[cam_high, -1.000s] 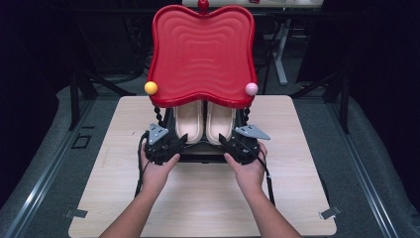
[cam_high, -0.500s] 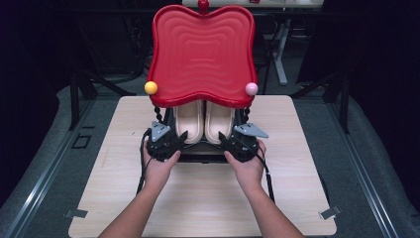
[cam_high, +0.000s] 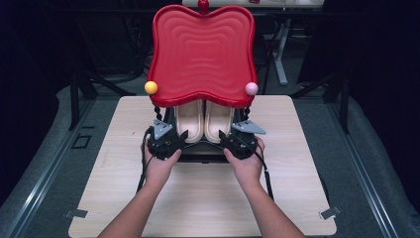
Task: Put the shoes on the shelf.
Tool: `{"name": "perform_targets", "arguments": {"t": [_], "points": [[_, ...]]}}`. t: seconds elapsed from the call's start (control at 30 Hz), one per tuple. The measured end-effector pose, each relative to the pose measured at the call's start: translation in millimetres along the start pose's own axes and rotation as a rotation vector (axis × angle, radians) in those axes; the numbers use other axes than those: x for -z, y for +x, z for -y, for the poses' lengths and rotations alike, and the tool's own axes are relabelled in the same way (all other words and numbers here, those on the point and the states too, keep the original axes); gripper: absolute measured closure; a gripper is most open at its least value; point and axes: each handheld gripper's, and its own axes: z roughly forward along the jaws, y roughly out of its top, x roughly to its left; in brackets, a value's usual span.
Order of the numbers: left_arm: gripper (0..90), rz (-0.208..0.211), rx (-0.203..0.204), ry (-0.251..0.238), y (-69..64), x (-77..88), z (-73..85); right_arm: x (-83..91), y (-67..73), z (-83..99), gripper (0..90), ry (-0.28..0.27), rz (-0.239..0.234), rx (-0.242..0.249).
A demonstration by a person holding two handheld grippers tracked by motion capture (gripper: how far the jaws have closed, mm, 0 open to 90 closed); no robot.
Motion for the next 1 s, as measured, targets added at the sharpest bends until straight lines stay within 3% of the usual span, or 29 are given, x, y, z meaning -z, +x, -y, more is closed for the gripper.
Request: {"name": "perform_targets", "arguments": {"t": [0.3,0.7,1.0], "points": [[53.4,-0.008,-0.003,0.003,-0.7,-1.5,-2.2,-2.6,3.8,-2.6,51.5,0.014,0.029,0.016],[53.7,-0.006,-0.001,0.001,0.5,-2.0,-2.5,-3.8,4.7,-4.8,51.8,0.023,0.035,0.018],[51.6,-0.003,0.012,-0.027,2.6,3.8,-4.0,0.8,2.4,-2.9,49.8,-0.014,0.027,0.002]]}}
